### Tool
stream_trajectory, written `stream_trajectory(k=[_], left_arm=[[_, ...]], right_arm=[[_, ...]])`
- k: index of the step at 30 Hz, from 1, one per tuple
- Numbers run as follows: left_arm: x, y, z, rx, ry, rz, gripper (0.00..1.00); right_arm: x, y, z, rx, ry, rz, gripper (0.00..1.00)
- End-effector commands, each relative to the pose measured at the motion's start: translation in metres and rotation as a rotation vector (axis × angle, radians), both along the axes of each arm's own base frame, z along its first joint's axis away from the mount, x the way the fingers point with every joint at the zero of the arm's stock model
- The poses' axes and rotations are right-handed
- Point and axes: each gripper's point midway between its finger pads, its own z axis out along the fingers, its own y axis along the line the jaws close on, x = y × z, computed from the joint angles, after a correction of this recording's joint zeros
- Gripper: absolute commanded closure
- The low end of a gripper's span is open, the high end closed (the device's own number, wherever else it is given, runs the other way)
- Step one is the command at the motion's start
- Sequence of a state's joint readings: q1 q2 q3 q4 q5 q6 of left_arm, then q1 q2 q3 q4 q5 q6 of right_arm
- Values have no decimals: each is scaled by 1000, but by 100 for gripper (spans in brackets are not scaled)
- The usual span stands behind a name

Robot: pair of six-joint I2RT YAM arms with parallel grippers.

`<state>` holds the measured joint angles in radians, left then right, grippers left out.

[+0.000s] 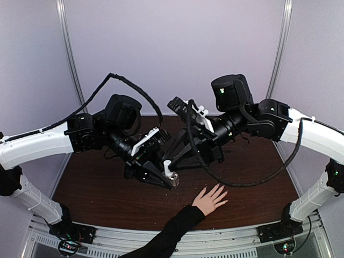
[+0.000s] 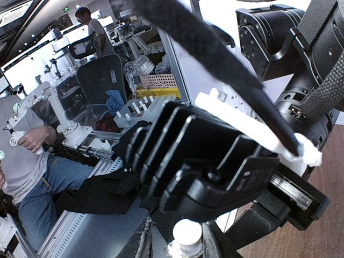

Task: Paint the nails
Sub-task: Screw the nail polish bottle cap onto the nail polish bottle.

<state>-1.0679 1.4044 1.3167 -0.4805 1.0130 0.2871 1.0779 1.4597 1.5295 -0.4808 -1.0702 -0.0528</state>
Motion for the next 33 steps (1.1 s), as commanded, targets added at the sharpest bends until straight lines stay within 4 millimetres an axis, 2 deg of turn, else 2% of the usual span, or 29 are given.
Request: stream_trajectory(k=[1, 10, 23, 28, 33], left_arm=[[0, -1, 20, -67, -45, -4, 100], [4, -2, 21, -72, -62, 21, 100], [13, -2, 25, -91, -78, 75, 100], [31, -2, 33, -131, -93, 178, 100], [58, -3, 37, -137, -124, 324, 100]], right_arm=[[-7, -1, 6, 13, -1, 33, 69], [-4, 1, -1, -8, -1, 23, 71], [0, -2, -2, -16, -38, -14, 85], [4, -3, -5, -27, -63, -46, 88], [12, -4, -7, -40, -94, -98, 90]])
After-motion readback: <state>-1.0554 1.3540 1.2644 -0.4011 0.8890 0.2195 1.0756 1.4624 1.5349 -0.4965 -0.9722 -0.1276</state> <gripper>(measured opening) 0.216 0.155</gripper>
